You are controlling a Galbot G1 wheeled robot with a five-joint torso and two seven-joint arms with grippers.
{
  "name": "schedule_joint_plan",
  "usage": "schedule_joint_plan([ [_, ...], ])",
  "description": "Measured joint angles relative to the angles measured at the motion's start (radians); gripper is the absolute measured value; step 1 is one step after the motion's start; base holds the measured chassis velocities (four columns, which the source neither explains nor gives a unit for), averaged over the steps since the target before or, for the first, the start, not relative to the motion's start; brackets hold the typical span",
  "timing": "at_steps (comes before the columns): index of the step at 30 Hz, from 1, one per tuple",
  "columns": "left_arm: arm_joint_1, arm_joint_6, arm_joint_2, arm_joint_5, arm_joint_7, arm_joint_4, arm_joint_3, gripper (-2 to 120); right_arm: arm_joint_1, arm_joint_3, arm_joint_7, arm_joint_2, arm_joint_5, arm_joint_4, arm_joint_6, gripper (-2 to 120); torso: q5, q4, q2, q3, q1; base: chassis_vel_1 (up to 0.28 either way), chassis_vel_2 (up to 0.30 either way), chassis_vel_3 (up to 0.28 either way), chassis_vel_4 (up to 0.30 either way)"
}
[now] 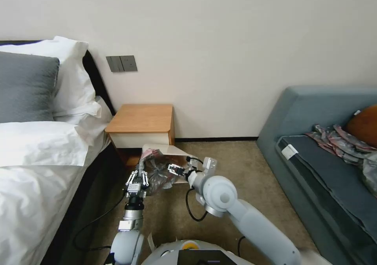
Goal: Pick up the garbage bag from the table and place it over the trash can.
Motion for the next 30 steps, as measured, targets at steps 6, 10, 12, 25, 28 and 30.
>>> schedule_joint_plan([
  [6, -0.001, -0.001, 0.0, -0.002, 0.0, -0.004, 0.0, 7, 0.018, -0.016, -0.001, 0.025, -0.022, -0.038, 0.017, 80, 0.0001, 0.0, 0.0, 0.0, 0.0, 0.0, 0.0, 0.0, 0.0],
  [10, -0.002, -0.001, 0.001, -0.005, 0.001, -0.004, 0.0, 7, 0.023, -0.019, -0.003, 0.036, -0.032, -0.052, 0.023, 66, 0.0, 0.0, 0.0, 0.0, 0.0, 0.0, 0.0, 0.0, 0.0],
  [12, -0.002, -0.001, 0.001, -0.005, 0.001, -0.004, 0.0, 7, 0.024, -0.02, -0.006, 0.037, -0.038, -0.057, 0.025, 59, 0.0, 0.0, 0.0, 0.0, 0.0, 0.0, 0.0, 0.0, 0.0],
  [25, -0.004, 0.003, 0.001, -0.021, 0.002, 0.0, 0.002, 7, -0.001, -0.016, -0.058, 0.027, -0.096, -0.065, 0.03, 10, 0.0001, 0.0, 0.0, 0.0, 0.0, 0.0, 0.0, 0.0, 0.0],
  [28, -0.003, 0.005, 0.0, -0.023, 0.002, 0.002, 0.002, 7, -0.005, -0.017, -0.07, 0.025, -0.108, -0.062, 0.031, 2, 0.0002, 0.0, 0.0, 0.0, 0.0, 0.0, 0.0, 0.0, 0.0],
  [30, -0.003, 0.012, 0.001, -0.031, 0.002, 0.005, 0.001, 7, -0.015, -0.019, -0.091, 0.02, -0.132, -0.048, 0.033, 0, 0.0002, 0.0, 0.0, 0.0, 0.0, 0.0, 0.0, 0.0, 0.0],
])
